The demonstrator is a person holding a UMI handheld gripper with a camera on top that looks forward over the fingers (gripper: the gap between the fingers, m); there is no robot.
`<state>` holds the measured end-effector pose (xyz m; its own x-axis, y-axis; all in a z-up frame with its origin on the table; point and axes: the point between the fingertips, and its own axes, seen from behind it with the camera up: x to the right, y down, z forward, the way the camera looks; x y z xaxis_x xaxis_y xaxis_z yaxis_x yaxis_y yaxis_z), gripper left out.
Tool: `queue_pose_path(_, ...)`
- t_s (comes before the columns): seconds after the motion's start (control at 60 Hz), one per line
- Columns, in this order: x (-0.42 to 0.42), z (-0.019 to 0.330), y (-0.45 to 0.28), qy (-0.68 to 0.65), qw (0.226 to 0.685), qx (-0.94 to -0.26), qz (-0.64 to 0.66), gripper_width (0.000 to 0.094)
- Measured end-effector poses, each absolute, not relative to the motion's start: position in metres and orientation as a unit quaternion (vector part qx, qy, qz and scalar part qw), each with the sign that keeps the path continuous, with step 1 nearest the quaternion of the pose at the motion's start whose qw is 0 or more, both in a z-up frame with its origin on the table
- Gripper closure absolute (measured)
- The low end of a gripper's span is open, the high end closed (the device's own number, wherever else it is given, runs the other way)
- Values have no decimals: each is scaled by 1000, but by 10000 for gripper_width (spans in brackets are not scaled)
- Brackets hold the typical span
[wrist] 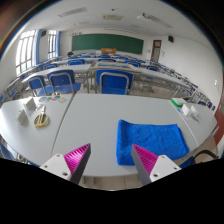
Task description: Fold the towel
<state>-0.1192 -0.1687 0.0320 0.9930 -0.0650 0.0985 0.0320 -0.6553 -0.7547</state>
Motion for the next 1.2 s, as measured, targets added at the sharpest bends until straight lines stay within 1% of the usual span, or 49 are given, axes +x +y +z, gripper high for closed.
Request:
queue_pose_path(0.083, -109, 6, -140, 15, 403, -913, -62, 88)
queue_pose_path(0.183, -95, -11, -122, 21, 392, -917, -68, 88)
queue_pose_path(0.233, -96, -14, -114, 27, 402, -914, -52, 129)
queue_pose_path(0.267, -95, -14, -110, 27, 407, -912, -48, 174)
queue_pose_path(0.4, -91, -15, -105, -4, 416, -908, -48, 516)
queue_pose_path(0.417, -91, -15, -105, -11, 416, -908, -50, 586)
queue_pose_path(0.467, -83, -14, -103, -31, 417, -906, -72, 878)
queue_pose_path(0.483, -79, -12, -102, -38, 418, -904, -81, 900)
queue_pose_path(0.6, -83, -14, -101, -69, 413, -904, -81, 914)
queue_pose_path(0.733, -88, -6, -101, -56, 396, -916, -41, 925)
queue_pose_path(0.783, -101, 11, -99, -54, 403, -913, -11, 925)
queue_pose_path(0.9, -128, 73, -91, -39, 439, -895, 70, 926)
queue_pose_path(0.967, -128, 109, -86, -19, 455, -884, 105, 926)
queue_pose_path(0.983, -123, 112, -86, -15, 456, -883, 109, 925)
queue_pose_path(1.067, -87, 110, -88, 3, 454, -885, 104, 910)
queue_pose_path(1.15, -39, 86, -95, 18, 437, -896, 77, 904)
queue_pose_path(1.167, -28, 80, -97, 23, 431, -899, 67, 883)
queue_pose_path(1.183, -16, 74, -98, 28, 427, -902, 56, 841)
queue_pose_path(1.2, -4, 68, -100, 33, 423, -904, 45, 778)
